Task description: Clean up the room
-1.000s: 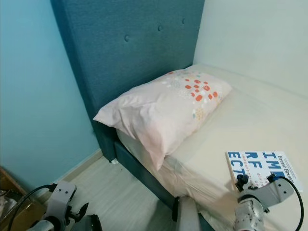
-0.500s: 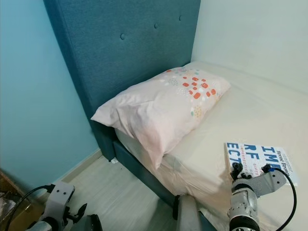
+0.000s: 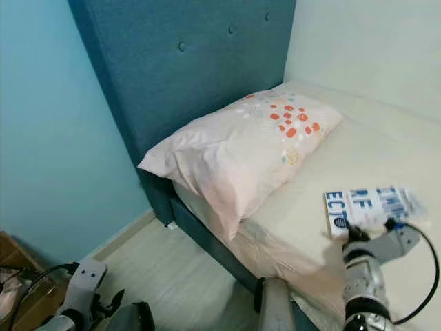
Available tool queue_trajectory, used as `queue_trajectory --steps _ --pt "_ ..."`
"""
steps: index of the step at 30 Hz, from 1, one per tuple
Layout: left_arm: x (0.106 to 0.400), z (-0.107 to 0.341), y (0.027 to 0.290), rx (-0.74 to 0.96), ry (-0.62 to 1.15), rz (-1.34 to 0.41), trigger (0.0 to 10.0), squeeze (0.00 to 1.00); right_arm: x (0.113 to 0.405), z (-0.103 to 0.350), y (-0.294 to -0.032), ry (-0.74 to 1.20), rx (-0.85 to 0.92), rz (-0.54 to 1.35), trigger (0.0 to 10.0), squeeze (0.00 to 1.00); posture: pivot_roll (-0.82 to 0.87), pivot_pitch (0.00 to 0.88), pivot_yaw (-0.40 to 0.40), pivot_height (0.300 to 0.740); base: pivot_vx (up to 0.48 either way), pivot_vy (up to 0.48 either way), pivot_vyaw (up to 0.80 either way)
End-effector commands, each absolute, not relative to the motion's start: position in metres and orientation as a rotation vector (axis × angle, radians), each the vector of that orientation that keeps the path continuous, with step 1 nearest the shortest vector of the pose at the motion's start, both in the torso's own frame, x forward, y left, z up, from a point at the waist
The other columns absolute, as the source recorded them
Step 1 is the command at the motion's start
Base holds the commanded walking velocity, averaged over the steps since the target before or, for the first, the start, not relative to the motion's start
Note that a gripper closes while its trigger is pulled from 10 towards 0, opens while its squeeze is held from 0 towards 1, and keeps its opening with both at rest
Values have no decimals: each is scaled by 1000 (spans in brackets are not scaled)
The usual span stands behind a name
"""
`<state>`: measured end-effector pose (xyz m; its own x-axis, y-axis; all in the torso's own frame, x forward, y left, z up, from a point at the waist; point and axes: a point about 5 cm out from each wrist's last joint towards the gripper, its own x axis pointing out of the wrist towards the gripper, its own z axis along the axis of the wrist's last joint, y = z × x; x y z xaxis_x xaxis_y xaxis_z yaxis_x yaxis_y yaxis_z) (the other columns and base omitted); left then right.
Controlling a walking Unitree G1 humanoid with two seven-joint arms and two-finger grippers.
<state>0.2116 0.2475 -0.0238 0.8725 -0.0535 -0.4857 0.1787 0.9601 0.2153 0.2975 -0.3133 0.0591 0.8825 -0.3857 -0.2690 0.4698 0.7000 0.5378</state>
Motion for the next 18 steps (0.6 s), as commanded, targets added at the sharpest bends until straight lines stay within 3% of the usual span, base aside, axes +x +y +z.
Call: queue_trajectory --steps 1,2,6,14,15,17,18 --pt "208 -29 244 260 520 -134 10000 0 301 62 -310 160 609 -418 0 0 26 116 -30 424 0 0 0" --pt "209 -29 242 255 521 -132 10000 0 310 78 -314 181 543 -297 0 0 21 113 -32 424 0 0 0" --pt "210 -30 241 248 522 -128 10000 0 317 101 -323 242 377 -121 0 0 13 106 -38 424 0 0 0" --pt "211 -33 235 237 525 -129 10000 0 311 141 -351 476 -9 210 0 0 -1 101 -44 424 0 0 0" --pt "211 -34 233 232 526 -129 10000 0 301 153 -363 673 -270 383 0 0 -1 99 -50 424 0 0 0" --pt "211 -34 233 232 526 -129 10000 0 301 153 -363 673 -270 383 0 0 -1 99 -50 424 0 0 0" --pt "211 -34 232 231 527 -129 10000 0 296 155 -368 753 -354 429 0 0 -1 99 -50 424 0 0 0"
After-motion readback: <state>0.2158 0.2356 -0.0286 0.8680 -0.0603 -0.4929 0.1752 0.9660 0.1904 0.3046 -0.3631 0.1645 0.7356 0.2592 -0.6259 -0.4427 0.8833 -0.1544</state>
